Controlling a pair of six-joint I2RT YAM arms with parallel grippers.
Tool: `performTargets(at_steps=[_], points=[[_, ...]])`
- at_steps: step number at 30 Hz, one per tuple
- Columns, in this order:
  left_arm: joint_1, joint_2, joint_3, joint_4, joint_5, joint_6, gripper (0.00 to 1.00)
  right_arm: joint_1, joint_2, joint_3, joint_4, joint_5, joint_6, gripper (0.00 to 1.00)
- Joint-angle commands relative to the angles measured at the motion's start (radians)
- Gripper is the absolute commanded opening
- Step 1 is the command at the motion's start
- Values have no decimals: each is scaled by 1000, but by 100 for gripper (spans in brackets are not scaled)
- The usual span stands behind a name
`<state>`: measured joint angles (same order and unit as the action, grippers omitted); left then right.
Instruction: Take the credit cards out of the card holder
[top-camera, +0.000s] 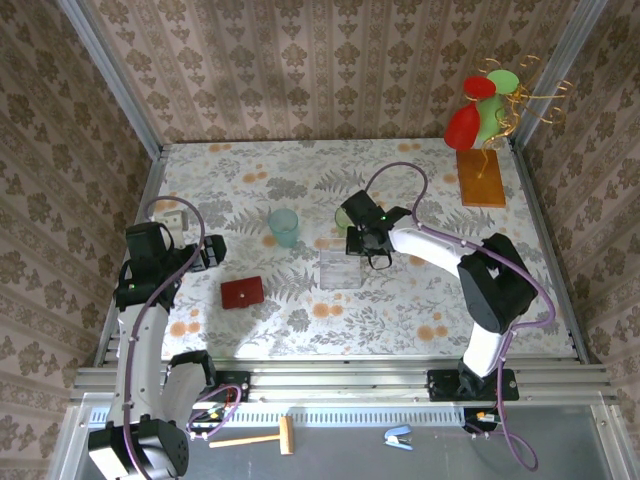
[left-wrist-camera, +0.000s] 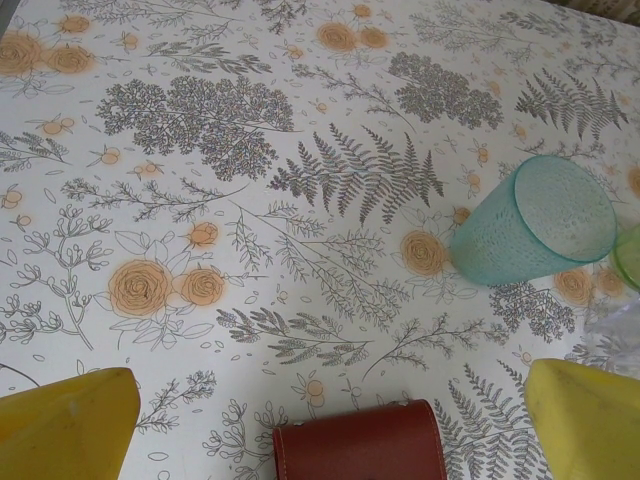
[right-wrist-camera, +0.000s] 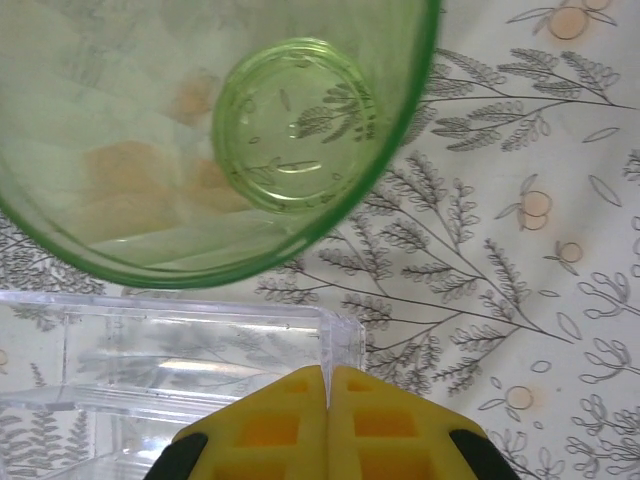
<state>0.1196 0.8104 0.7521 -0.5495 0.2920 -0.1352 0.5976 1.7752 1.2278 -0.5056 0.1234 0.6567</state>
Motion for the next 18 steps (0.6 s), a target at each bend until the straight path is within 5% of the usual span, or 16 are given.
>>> performTargets(at_steps=[1, 18], points=[[3, 3, -8, -16, 7, -3, 100, -18, -44, -19, -14, -2, -18, 0], [4, 85, 20, -63, 16, -63, 100, -29, -99, -43, 4, -16, -18, 14]])
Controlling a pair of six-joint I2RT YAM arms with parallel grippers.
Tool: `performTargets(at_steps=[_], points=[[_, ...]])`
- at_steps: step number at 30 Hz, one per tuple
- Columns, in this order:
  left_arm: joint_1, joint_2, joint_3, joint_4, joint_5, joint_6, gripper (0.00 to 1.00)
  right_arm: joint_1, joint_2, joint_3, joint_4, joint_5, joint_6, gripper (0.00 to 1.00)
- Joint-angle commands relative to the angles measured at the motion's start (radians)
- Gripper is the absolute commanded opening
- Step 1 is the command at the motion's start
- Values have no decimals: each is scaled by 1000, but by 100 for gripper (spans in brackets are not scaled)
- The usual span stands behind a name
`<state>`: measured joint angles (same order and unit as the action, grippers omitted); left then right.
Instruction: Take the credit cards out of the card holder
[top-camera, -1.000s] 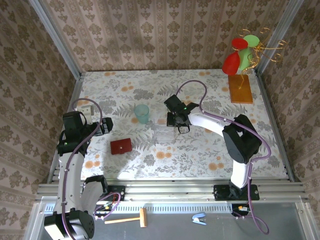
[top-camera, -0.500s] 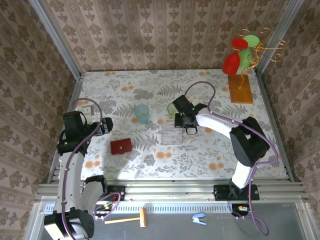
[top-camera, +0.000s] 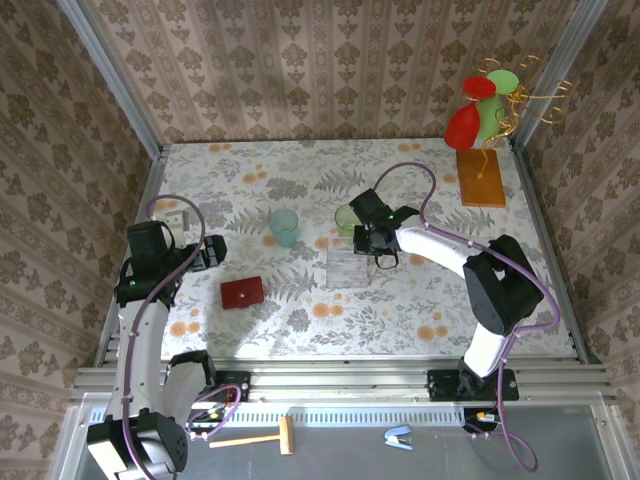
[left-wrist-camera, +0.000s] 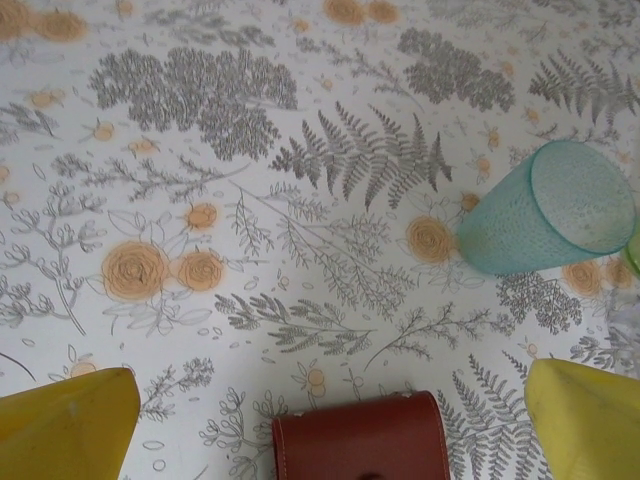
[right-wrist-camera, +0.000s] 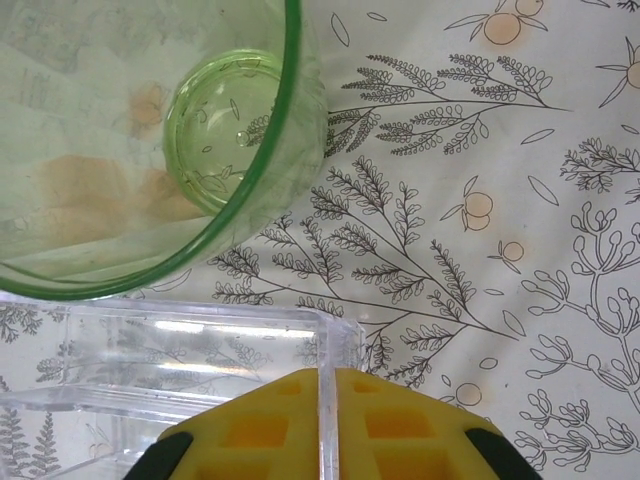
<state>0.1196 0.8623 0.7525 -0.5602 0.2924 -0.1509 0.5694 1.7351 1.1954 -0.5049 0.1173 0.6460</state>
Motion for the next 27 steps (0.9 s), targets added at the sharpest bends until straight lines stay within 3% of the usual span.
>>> performTargets(at_steps=[1, 10, 16, 27], points=[[2, 51, 25, -58, 24, -59, 100, -2, -65, -13, 1, -9, -9, 16], [-69, 241, 23, 20, 85, -225, 100, -2, -139, -25, -12, -15, -11, 22], [-142, 400, 25, 105, 52, -219, 100, -1, -174, -47, -6, -34, -8, 23], [-167, 577, 16, 139, 148, -180, 100, -3, -203, -82, 2, -42, -5, 23]])
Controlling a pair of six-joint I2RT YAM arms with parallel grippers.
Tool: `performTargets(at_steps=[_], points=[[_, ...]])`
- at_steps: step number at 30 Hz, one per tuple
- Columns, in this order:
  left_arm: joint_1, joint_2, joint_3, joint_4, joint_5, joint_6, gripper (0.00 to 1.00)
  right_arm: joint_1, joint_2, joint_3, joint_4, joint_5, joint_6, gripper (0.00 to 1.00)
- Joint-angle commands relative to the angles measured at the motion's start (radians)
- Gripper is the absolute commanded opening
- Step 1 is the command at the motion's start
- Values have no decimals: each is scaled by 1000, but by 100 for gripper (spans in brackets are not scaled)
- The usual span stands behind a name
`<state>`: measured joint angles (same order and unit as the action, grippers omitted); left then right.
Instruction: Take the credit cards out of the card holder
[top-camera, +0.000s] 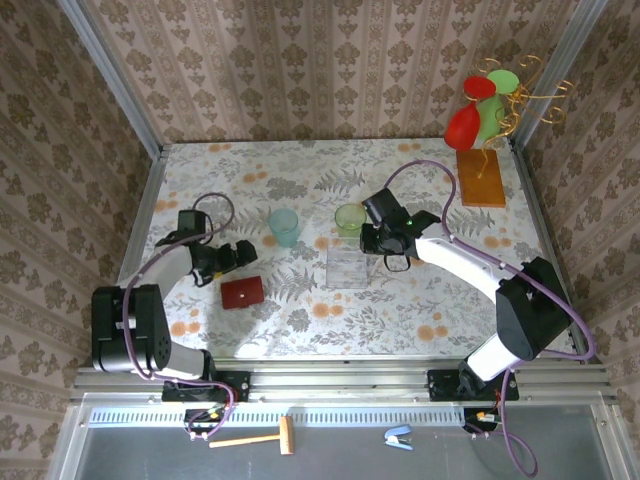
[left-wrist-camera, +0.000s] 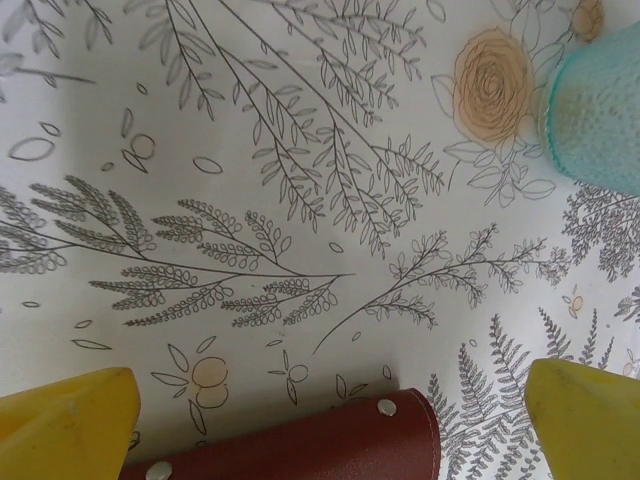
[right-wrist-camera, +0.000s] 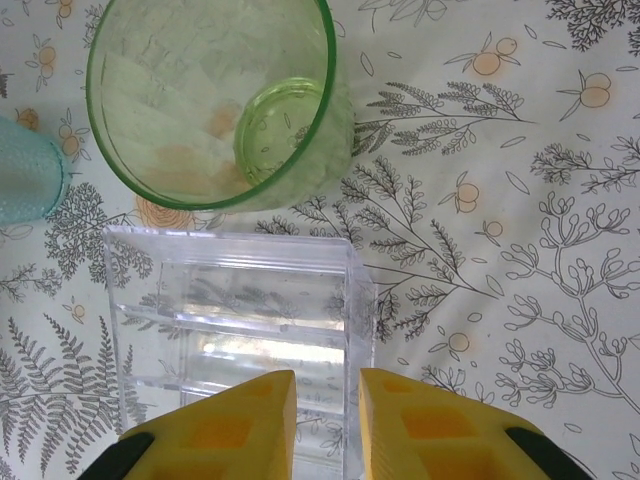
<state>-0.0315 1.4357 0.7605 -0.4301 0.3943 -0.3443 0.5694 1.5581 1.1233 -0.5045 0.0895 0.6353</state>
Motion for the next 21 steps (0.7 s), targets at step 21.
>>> performTargets(at_steps=[21], points=[[-376, -329, -219, -127, -140, -232, 100, -3, -14, -26, 15, -68, -18, 23]])
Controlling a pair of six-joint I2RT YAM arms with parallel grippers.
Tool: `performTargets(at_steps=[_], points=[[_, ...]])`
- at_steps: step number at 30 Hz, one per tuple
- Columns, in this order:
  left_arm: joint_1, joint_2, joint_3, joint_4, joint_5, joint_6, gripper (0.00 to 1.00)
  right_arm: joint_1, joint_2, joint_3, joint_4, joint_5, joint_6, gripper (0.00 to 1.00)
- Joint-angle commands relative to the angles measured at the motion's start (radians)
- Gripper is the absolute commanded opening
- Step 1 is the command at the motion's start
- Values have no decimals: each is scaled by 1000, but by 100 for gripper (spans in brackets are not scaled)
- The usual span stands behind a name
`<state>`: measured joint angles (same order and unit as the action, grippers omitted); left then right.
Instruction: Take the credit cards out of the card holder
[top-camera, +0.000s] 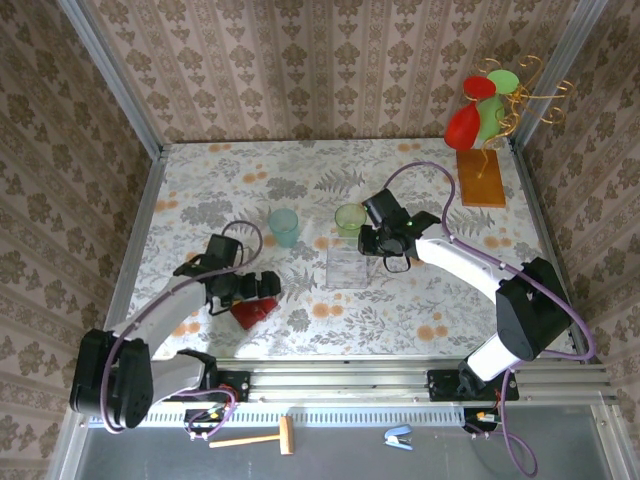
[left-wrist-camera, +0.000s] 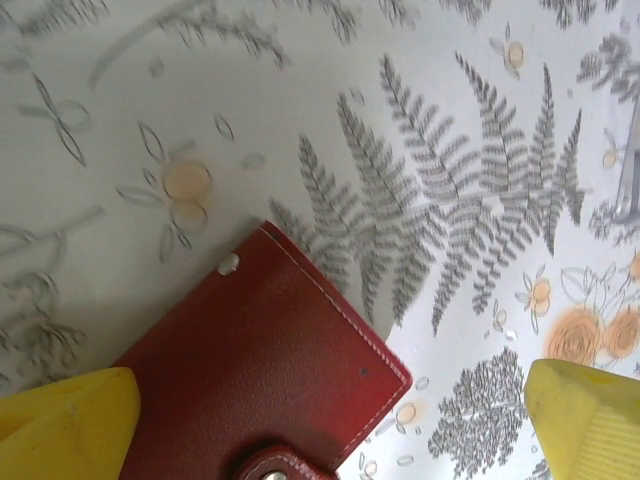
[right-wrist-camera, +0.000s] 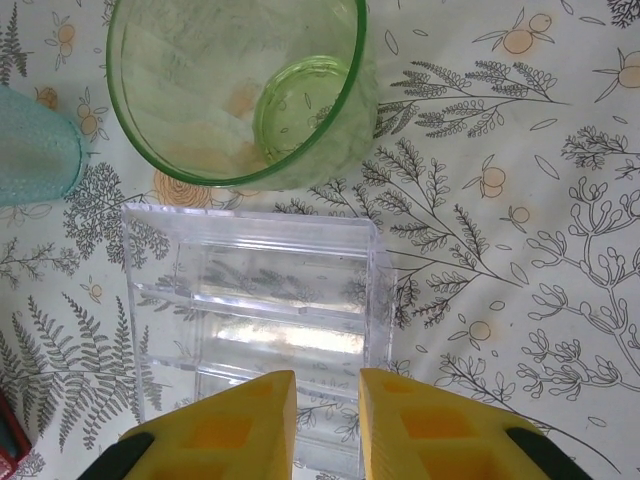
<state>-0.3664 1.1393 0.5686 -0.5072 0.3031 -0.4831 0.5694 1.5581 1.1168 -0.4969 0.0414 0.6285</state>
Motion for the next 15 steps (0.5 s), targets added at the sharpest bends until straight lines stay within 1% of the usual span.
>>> performTargets(at_steps=[1, 8, 15], points=[[-67, -44, -31, -61, -65, -111, 100, -3, -19, -24, 10, -24, -12, 23], [-236, -68, -20, -133, -175, -203, 99, -3, -50, -78, 25, -32, -14, 23], [-348, 18, 11, -169, -246, -241, 99, -3, -83, -132, 45, -35, -7, 24]])
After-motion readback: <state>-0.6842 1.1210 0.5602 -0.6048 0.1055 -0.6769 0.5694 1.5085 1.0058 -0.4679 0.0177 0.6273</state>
